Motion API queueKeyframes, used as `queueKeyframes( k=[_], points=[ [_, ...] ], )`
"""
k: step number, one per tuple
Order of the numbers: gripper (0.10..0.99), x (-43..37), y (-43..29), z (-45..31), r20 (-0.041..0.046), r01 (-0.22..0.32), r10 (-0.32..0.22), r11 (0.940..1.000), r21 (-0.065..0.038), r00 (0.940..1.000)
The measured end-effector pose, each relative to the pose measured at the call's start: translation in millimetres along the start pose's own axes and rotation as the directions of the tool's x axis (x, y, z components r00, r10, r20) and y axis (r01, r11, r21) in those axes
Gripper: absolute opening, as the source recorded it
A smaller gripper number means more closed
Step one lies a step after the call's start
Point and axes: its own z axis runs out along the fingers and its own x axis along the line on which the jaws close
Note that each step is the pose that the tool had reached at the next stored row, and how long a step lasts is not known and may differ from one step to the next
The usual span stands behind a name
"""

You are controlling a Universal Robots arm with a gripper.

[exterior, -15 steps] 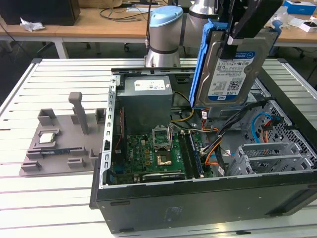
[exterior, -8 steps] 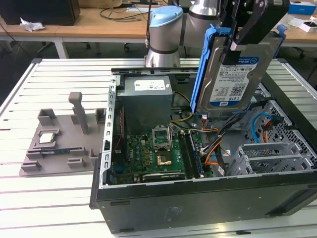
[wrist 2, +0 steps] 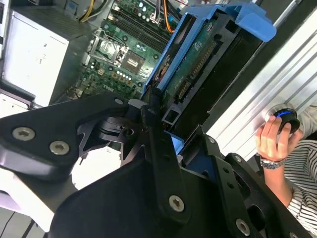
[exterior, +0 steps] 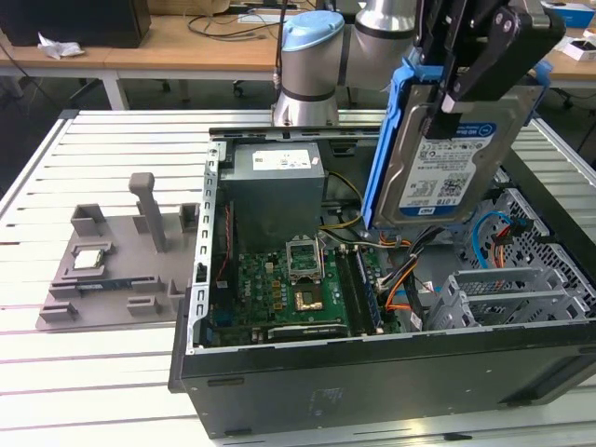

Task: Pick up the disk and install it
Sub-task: 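Pick up the disk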

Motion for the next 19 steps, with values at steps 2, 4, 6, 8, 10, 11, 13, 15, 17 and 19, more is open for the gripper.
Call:
queueKeyframes(
  k=[2,4,6,8,10,11,13,15,17,19],
  points=[
    [0.365,4.9,0.1,0.5,0.0001,0.0,0.0,1.0,0.0,1.0],
    [0.365,12.0,0.3,1.1,0.0,0.0,0.0,1.0,0.0,1.0],
    [0.365,16.2,0.4,1.5,0.0,0.0,0.0,1.0,0.0,1.0],
    [0.365,21.3,0.6,1.9,0.0,0.0,0.0,1.0,0.0,1.0],
    [0.365,25.7,0.7,2.3,0.0,0.0,0.0,1.0,0.0,1.0],
    [0.365,28.4,0.8,2.5,0.0,0.0,0.0,1.0,0.0,1.0],
    [0.365,34.1,0.9,3.0,-0.0002,0.0,0.0,1.0,0.0,1.0],
    [0.365,37.7,1.0,3.3,0.0,0.0,0.0,1.0,0.0,1.0],
    [0.365,42.9,1.2,3.7,-0.0001,0.0,0.0,1.0,0.0,1.0],
    [0.365,48.1,1.3,4.1,-0.0001,0.0,0.0,1.0,0.0,1.0]
  ],
)
